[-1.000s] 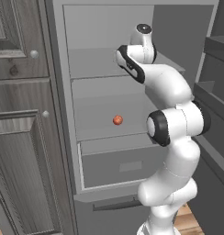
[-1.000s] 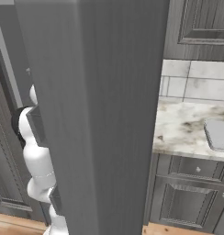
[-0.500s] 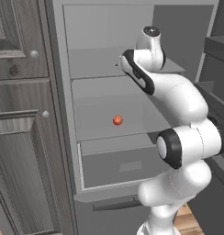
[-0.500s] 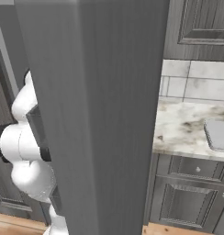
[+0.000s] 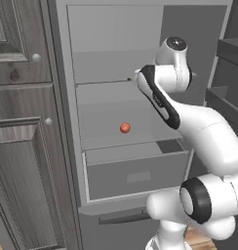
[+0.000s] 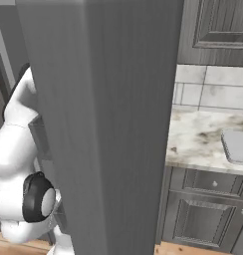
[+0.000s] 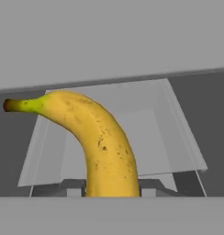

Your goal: Pick the banana and peach from the fridge and place them inside the tupperware on the counter.

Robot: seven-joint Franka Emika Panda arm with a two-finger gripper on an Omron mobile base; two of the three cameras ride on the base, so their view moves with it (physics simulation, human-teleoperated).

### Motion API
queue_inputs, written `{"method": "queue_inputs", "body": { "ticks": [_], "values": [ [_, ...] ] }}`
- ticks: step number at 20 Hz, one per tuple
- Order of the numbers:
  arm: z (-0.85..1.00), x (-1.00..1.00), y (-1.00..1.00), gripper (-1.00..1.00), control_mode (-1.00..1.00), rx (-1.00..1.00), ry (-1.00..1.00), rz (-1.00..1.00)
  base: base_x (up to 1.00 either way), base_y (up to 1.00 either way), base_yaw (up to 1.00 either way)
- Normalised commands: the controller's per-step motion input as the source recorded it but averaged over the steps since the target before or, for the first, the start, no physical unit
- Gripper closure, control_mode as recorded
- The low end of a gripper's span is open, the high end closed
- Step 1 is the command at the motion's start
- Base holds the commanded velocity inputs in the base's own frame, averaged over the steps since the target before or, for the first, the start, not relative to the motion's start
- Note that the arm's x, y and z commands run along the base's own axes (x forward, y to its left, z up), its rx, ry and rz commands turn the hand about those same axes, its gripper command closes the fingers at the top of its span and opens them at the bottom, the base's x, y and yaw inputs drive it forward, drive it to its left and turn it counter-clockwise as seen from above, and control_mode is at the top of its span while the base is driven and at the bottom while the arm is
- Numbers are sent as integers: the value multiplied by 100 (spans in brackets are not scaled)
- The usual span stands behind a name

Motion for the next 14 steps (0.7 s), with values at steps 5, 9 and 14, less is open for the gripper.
{"method": "queue_inputs", "body": {
  "ticks": [5,9,14],
  "values": [
    [9,-100,0,100,-100,0,0,8,0,0,0],
    [16,-100,0,100,-100,0,0,8,0,0,0],
    [18,-96,1,100,-100,0,1,8,0,0,0]
  ]
}}
